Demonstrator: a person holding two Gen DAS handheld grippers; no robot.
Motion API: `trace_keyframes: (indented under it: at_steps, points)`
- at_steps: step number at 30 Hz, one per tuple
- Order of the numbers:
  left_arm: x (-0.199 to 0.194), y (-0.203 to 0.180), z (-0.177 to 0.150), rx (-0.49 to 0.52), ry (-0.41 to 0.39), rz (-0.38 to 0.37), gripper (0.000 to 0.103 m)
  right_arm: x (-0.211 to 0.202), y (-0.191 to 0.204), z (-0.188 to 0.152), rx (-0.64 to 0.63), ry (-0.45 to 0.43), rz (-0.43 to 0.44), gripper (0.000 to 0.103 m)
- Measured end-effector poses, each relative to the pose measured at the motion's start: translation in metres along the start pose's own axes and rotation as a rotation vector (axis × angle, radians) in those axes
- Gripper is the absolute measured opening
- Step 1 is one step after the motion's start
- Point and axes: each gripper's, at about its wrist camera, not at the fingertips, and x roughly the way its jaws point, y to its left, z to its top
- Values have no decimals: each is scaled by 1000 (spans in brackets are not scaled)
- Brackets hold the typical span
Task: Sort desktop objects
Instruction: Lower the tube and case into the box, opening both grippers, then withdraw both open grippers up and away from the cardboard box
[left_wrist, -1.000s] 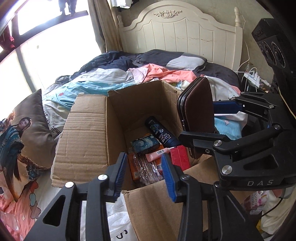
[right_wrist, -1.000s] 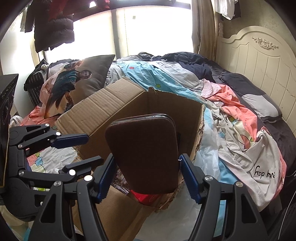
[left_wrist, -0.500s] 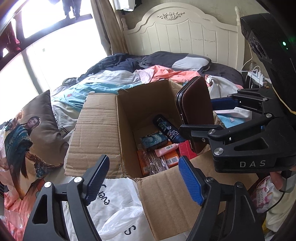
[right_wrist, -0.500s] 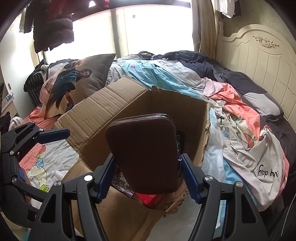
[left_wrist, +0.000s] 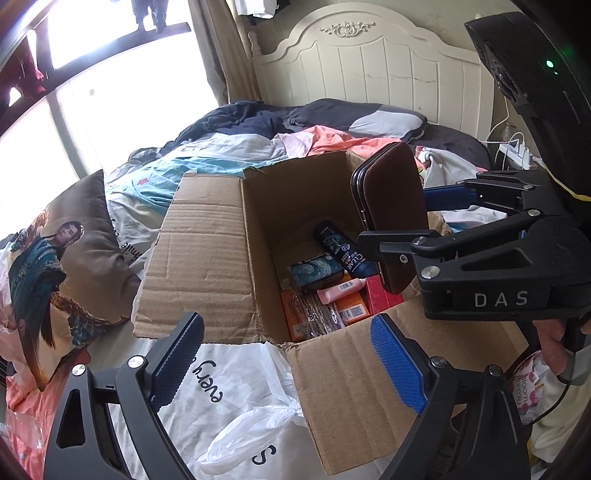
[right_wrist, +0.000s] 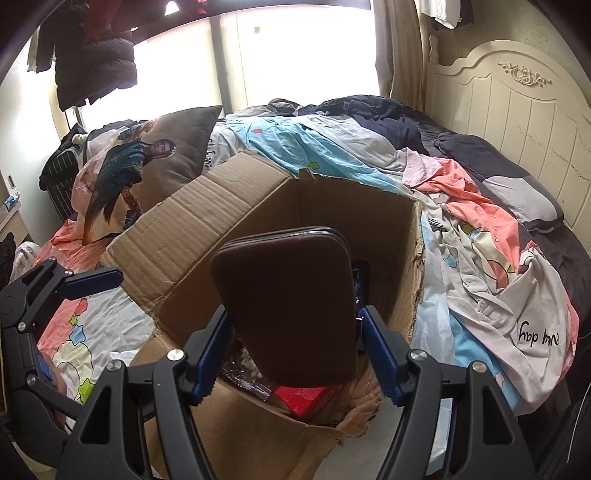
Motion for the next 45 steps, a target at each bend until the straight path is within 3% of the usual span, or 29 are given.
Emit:
trace_keyframes:
  at_steps: [8,18,28,45]
  points:
    - [1,4,-4,-6,2,-7,95,-1,-9,5,51,-12,15,71]
    - [0,6,-8,-6,3,-12,98,3,1,3,23,-1,-10,78]
    - [-6,21,-18,-60,5,55,103,9,5,0,48,36,-15,80]
    - [-28,48,-39,-125,1,72,103,1,55,-6,-43,27,-15,80]
